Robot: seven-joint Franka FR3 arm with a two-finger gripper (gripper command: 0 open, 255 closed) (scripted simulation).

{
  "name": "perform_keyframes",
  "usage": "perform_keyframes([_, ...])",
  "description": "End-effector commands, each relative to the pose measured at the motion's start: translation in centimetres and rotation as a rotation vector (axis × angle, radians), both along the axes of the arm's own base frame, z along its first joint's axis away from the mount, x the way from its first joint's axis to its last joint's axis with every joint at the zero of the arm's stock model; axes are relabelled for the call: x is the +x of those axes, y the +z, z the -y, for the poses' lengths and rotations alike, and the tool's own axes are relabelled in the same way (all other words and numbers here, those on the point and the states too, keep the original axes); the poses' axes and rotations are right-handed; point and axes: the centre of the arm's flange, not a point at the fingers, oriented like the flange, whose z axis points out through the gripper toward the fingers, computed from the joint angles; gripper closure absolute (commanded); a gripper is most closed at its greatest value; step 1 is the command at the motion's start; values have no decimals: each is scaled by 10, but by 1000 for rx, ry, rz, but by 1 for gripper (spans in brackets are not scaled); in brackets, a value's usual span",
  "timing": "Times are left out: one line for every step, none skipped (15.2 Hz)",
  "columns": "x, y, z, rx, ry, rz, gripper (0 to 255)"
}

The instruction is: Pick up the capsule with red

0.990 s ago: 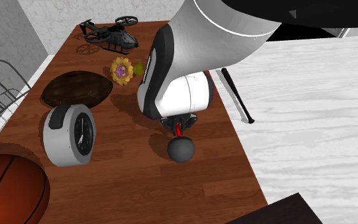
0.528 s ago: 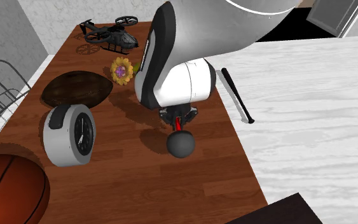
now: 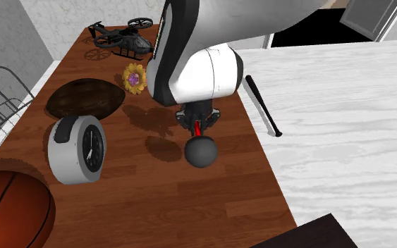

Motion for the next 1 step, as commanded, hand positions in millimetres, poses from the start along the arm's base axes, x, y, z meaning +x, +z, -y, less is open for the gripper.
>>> perform_keyframes([0, 3, 0, 0, 0, 0, 255])
